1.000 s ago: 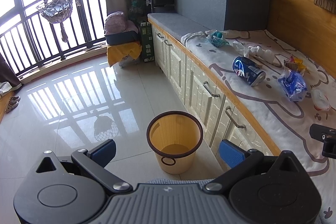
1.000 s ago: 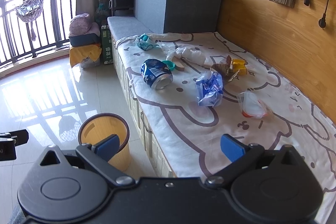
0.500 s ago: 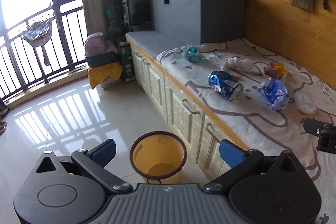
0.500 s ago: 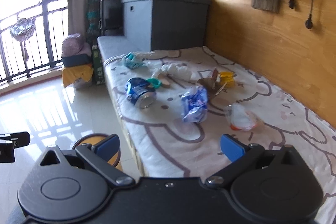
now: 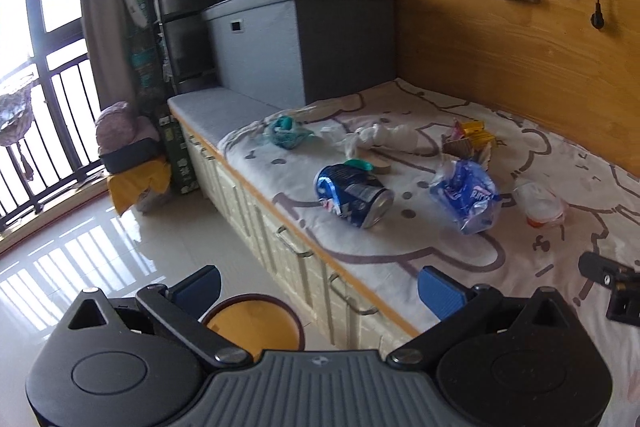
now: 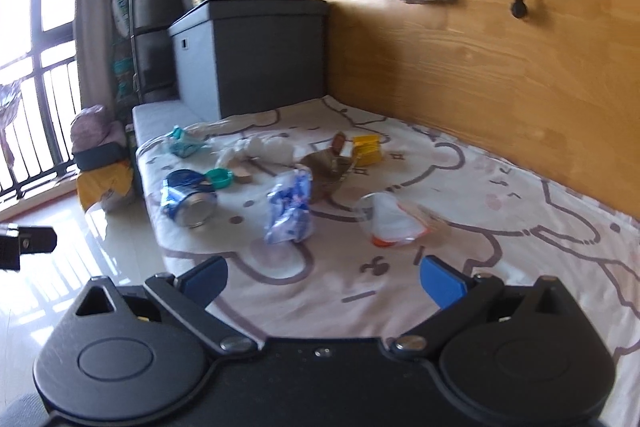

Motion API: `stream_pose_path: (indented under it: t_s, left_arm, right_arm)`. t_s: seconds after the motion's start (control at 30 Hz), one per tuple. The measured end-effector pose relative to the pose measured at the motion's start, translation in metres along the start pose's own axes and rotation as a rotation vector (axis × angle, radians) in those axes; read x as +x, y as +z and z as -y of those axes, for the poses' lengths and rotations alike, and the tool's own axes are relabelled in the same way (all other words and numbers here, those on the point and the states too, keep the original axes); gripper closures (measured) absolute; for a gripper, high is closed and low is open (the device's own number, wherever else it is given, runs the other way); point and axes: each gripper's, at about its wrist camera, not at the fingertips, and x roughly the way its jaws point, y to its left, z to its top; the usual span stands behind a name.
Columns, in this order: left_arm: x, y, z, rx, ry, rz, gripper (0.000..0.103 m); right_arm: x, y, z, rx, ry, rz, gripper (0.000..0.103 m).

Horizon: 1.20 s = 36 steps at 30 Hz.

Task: Collect trash
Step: 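Move both tools toward the blue can and blue tissue packet on the bench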

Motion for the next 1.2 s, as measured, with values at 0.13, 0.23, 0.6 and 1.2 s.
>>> stream_pose_path:
  t_s: [0.13,0.23,0.6,1.2]
  left_arm:
    - [0.027,0.014,0.010,0.002,-0.022,0.004,0.000]
    - [0.053,0.024,0.010,-0.053,-0.084,-0.042,0.000]
    - [0.141,0.048,0.019,0.061,-0.222,-0.049,0.000]
    - [0.245,0.080,0.012,0.523,-0.317,-0.183,0.000]
  right_arm:
    - [0.020,-0.007,0.017,0.049,-0.002,0.007,0.000]
    - [0.035,-0.011,0.026,0.083,0.014,0.013,0.000]
    - [0.095,-0.015,0.048,0.157,0.072,0.008,0.000]
    - [0.165,-0.002,0.031,0.163,0.148,-0.032,0.000]
